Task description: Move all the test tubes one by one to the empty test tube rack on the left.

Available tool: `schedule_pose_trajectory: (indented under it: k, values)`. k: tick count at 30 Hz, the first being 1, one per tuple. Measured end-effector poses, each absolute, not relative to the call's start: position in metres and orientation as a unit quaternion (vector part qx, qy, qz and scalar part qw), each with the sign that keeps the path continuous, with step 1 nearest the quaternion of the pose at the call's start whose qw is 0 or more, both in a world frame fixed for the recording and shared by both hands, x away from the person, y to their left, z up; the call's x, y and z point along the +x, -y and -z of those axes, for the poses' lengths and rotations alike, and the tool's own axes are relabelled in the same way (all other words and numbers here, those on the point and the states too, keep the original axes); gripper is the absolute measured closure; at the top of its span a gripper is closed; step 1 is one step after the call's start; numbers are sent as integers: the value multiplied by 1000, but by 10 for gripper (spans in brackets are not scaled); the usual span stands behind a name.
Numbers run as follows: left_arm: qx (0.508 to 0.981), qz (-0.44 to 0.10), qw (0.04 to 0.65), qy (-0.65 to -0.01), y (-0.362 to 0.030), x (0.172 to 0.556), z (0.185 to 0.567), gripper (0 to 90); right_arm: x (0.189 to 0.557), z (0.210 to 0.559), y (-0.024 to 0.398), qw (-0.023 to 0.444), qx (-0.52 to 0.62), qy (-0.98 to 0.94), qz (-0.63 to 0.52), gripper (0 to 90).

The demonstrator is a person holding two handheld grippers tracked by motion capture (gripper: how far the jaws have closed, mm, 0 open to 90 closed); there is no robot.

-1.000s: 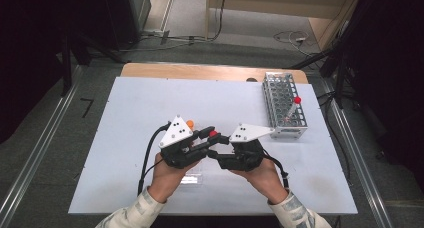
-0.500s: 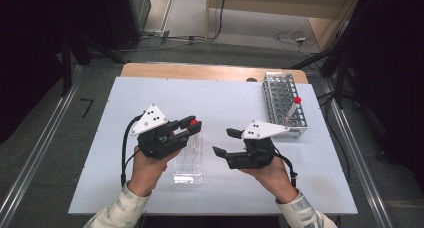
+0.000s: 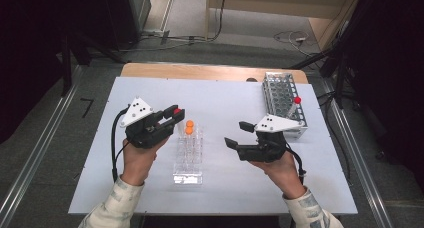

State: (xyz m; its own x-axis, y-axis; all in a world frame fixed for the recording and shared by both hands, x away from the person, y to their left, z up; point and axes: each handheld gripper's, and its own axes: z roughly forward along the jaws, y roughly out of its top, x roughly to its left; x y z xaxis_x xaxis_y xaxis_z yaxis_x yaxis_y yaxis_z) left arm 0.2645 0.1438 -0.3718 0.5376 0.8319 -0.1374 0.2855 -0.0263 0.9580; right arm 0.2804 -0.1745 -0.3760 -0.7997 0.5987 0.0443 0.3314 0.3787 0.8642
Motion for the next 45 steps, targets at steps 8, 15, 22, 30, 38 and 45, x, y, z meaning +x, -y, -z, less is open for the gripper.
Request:
schedule_pose_trajectory:
  k: [8,15,22,30,38,45]
  values:
    - [665,-275,551,-422,-140,279,388,703,287,378,182,142,301,-813,-479,279]
    - [668,-279,540,-429,-134,283,403,702,290,379,185,148,308,-810,-476,258]
    - [675,-272,522,-444,-132,284,417,701,289,379,185,150,309,-810,-475,256]
    - [685,-261,502,-459,-128,287,429,694,290,380,185,151,312,-810,-474,256]
    - [673,-245,518,-467,-132,286,426,604,296,381,195,162,329,-800,-474,256]
    - [659,-235,531,-478,-136,286,424,497,309,387,213,197,367,-782,-463,256]
